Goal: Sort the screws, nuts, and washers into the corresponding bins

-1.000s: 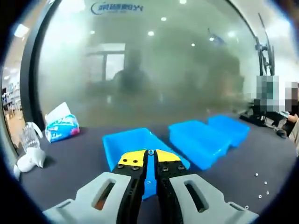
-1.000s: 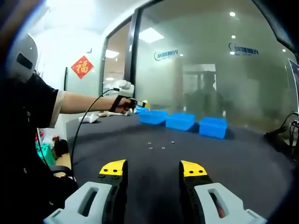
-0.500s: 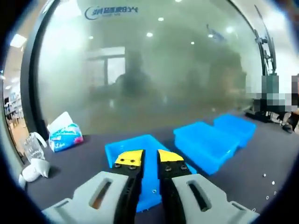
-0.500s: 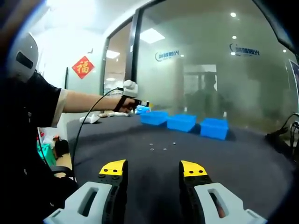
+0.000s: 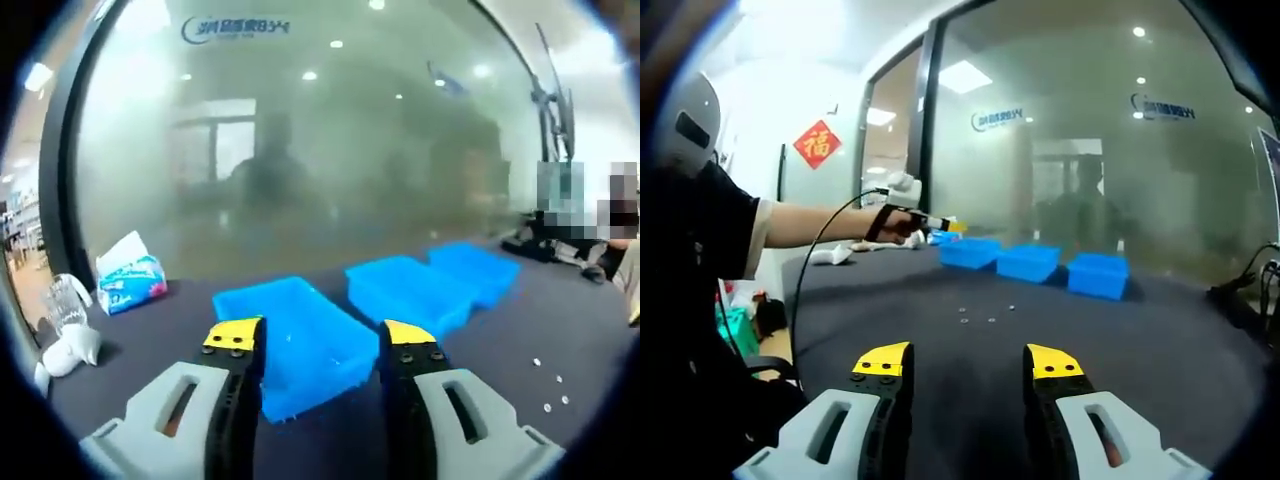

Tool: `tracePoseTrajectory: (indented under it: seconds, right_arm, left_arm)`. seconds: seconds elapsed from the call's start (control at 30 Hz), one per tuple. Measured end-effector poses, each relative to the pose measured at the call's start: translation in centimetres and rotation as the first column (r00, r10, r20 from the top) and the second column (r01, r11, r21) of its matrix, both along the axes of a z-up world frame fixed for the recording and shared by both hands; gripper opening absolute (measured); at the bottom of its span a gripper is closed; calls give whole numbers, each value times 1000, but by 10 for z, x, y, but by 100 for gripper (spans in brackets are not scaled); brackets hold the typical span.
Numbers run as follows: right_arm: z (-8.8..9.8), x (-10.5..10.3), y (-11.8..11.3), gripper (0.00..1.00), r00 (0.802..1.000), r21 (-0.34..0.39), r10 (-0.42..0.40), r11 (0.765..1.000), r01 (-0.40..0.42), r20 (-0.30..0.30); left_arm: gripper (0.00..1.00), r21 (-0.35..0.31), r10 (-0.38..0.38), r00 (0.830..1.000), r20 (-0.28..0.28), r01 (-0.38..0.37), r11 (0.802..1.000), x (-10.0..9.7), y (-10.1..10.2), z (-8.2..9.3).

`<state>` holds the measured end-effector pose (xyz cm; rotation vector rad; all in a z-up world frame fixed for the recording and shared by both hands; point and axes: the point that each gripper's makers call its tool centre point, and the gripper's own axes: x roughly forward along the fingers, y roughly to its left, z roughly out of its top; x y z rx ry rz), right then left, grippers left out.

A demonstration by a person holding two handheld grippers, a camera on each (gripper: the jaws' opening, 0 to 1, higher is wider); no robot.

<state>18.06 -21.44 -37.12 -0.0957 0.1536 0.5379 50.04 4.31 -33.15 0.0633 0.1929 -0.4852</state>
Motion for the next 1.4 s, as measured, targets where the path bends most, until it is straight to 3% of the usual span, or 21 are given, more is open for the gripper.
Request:
tracePoseTrajectory:
  seconds: [0.23, 0.4, 0.57, 0.9, 1.23, 1.33, 1.4]
  right_arm:
    - [2, 0, 0, 40, 1000, -4, -1, 1000, 1, 3]
    - [3, 1, 0, 40, 1000, -1, -3, 1000, 3, 7]
    - [6, 1, 0, 40, 1000, -3, -6, 1000, 6, 12]
    - [9, -1, -3, 40, 1000, -9, -11, 1000, 11, 18]
    - [6, 0, -5, 40, 1000, -23, -17, 1000, 17, 13]
    - [7, 0, -5, 40, 1000, -26, -16, 1000, 17, 13]
    - [6, 0, -6, 40, 1000, -35, -18, 999, 19, 13]
  left_arm:
    - [45, -48, -57, 998, 34, 59, 997, -38, -2, 10]
    - [45, -18, -100, 991, 90, 102, 995, -83, -11, 13]
    - [44, -39, -173, 978, 117, 178, 983, -124, -19, 15]
    - [45, -84, -215, 969, 126, 226, 970, -181, 3, 4]
    - [45, -63, -269, 957, 112, 277, 959, -203, 10, -9]
    - [45, -49, -306, 944, 123, 313, 948, -207, 2, -4]
    - [45, -38, -363, 924, 123, 370, 928, -211, -7, -2]
